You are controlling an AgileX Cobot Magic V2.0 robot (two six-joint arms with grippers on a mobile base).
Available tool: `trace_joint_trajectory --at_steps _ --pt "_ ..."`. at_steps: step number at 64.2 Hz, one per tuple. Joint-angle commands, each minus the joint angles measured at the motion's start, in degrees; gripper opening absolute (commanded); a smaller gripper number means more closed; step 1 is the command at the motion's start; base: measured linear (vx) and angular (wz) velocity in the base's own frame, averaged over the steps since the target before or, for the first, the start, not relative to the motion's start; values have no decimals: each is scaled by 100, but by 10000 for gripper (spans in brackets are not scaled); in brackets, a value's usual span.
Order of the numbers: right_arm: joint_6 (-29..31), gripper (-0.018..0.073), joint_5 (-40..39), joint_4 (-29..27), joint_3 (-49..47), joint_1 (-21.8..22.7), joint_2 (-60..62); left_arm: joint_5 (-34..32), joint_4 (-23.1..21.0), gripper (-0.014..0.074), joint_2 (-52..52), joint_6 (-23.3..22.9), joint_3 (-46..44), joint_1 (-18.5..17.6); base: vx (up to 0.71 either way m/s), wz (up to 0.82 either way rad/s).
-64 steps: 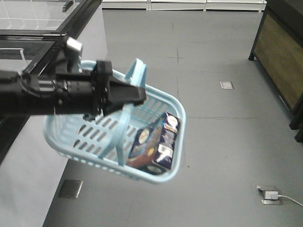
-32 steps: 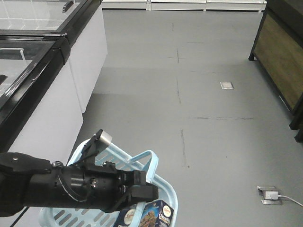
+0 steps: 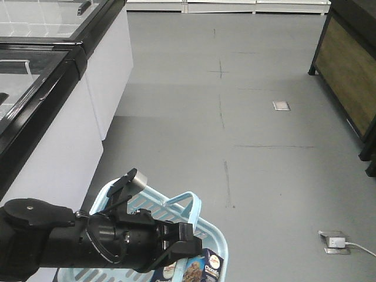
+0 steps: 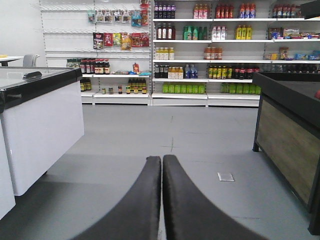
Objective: Left arm holds basket, right arm returns cookies
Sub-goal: 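Lift the basket with the cookie box using the left gripper, then hold the basket in the left gripper while driving toward the shelves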
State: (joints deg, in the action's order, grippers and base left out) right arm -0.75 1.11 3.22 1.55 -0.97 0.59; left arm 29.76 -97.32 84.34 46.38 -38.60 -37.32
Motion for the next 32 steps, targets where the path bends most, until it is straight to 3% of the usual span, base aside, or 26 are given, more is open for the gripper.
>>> trace_joint_trajectory --at_steps 1,32 --pt "21 -8 -433 10 19 29 70 183 -339 -7 -240 41 -159 -34 0 0" --pt "21 -8 -433 10 19 29 70 177 -331 -7 -240 41 -159 -34 0 0"
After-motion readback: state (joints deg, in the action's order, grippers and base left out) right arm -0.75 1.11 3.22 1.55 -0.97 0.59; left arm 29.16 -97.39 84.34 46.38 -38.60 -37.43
